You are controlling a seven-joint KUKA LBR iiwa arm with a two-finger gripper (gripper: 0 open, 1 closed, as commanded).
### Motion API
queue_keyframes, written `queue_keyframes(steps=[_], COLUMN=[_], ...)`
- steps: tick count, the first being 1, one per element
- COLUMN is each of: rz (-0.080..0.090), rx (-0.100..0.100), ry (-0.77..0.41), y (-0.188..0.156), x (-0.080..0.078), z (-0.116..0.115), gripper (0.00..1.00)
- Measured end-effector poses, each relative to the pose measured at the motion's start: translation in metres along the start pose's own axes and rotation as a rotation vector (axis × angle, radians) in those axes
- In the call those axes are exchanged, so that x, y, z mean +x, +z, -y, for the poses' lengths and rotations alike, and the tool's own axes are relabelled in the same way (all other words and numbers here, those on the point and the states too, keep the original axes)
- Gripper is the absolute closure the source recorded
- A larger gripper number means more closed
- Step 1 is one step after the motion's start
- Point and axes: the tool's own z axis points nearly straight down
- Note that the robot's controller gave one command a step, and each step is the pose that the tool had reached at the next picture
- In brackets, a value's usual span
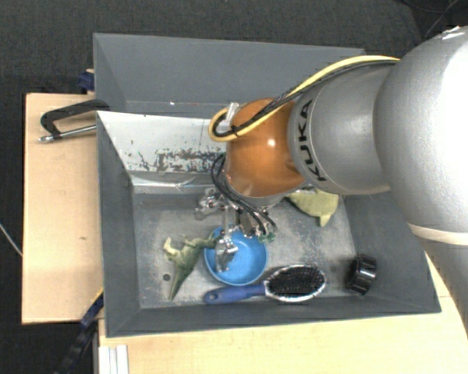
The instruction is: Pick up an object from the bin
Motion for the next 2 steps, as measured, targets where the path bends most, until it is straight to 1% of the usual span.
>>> queue_keyframes(steps=[1,2], rz=[0.006,0.008], rx=[0.001,0.004], ry=[0.005,-0.214], y=[-0.003,-0.148], x=[-0.001,0.034], z=[0.002,0.099], gripper=[1.00,1.00])
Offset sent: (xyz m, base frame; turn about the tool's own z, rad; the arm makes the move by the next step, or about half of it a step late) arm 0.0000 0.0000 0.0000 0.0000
